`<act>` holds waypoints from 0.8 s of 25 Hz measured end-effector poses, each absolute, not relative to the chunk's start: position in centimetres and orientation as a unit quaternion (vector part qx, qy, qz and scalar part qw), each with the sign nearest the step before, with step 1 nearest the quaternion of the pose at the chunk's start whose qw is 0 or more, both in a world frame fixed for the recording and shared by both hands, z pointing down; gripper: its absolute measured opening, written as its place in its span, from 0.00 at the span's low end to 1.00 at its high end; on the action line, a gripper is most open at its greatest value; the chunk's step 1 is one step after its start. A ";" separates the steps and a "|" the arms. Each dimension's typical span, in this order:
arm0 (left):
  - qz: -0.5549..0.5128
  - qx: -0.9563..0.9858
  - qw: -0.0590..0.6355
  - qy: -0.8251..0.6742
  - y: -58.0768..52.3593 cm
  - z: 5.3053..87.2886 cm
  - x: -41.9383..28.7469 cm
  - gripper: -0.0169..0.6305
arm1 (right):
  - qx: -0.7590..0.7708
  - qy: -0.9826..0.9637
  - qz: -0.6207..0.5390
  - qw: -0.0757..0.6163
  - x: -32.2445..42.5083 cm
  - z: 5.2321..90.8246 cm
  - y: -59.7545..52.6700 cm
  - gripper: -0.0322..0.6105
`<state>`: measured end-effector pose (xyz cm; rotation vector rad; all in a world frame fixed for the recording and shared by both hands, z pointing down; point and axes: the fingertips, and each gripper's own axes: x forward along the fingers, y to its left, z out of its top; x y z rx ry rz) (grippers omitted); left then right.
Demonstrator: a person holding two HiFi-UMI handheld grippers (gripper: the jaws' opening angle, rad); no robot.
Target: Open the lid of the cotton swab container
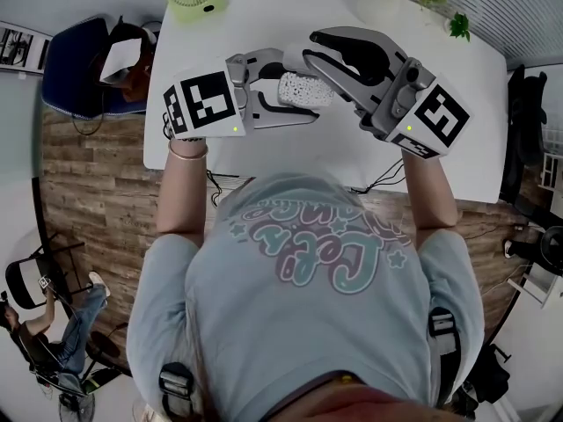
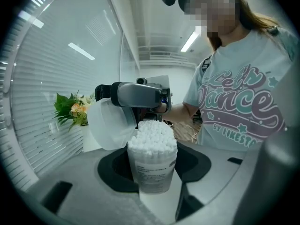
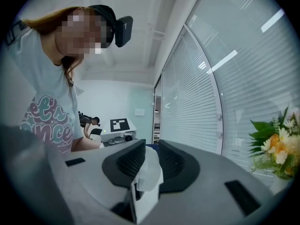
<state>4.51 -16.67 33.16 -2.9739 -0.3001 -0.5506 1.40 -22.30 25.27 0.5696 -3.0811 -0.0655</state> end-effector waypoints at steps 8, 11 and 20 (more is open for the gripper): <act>-0.170 -0.981 0.048 -0.080 -17.2 33.0 4.0 0.34 | 0.177 -0.984 -0.022 -0.012 2.0 24.8 -21.8 0.20; -0.173 -0.981 0.053 -0.070 -17.6 32.9 3.4 0.34 | 0.175 -0.984 -0.018 -0.016 2.6 24.8 -21.7 0.24; -0.172 -0.982 0.057 -0.054 -18.4 32.3 2.5 0.34 | 0.121 -0.992 0.010 0.020 3.4 27.6 -19.8 0.33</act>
